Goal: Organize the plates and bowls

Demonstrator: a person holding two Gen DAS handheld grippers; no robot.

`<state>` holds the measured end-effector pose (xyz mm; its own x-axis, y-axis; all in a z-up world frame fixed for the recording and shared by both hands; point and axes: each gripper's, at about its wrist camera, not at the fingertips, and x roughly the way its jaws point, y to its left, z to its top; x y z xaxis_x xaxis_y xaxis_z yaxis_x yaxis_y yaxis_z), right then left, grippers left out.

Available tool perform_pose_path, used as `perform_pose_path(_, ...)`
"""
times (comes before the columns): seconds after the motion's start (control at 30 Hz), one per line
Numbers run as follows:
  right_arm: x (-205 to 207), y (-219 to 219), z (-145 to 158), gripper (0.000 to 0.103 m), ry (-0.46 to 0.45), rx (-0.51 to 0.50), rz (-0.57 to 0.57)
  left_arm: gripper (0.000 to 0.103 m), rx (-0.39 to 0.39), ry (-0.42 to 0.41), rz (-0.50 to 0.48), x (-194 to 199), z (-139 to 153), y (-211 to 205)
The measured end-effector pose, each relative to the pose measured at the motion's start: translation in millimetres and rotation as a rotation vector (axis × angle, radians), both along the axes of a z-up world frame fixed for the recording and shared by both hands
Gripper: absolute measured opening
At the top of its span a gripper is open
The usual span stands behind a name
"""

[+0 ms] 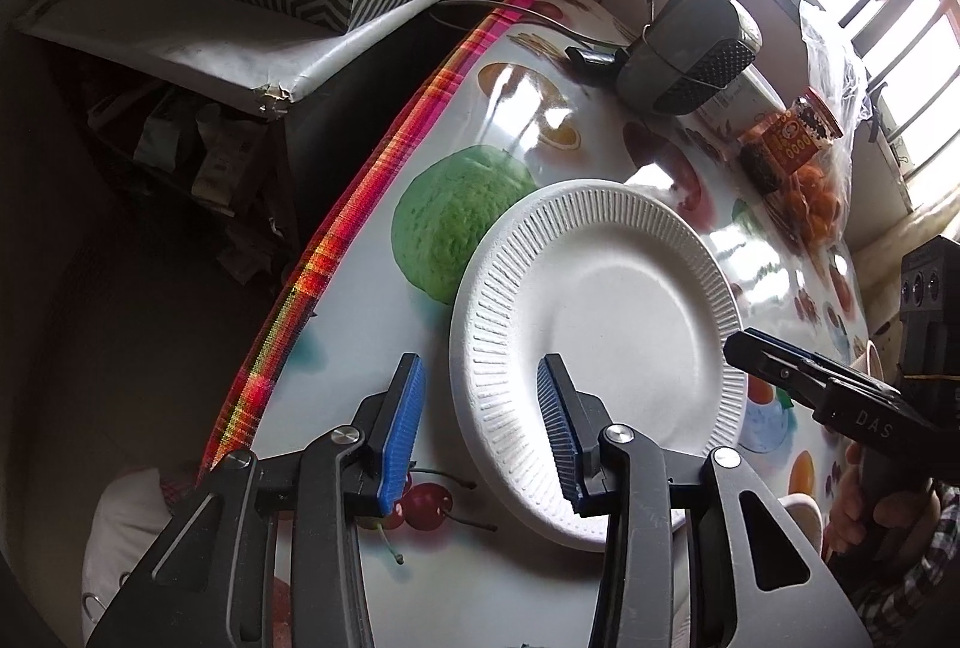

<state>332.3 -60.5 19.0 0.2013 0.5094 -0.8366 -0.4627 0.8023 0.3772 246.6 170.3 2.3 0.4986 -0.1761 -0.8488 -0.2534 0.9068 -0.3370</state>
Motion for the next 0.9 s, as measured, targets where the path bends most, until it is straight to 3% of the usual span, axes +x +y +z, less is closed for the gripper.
perform_pose_path(0.33,-0.5,3.1,-6.0,0.023,0.017,-0.005,0.008,0.027,-0.006,0.001,-0.005,2.6,-2.4,-2.0)
perform_pose_path(0.9,-1.8,2.4,-5.5,0.021,0.015,-0.001,0.001,0.024,0.004,-0.001,0.003,1.9,-0.9,-0.4)
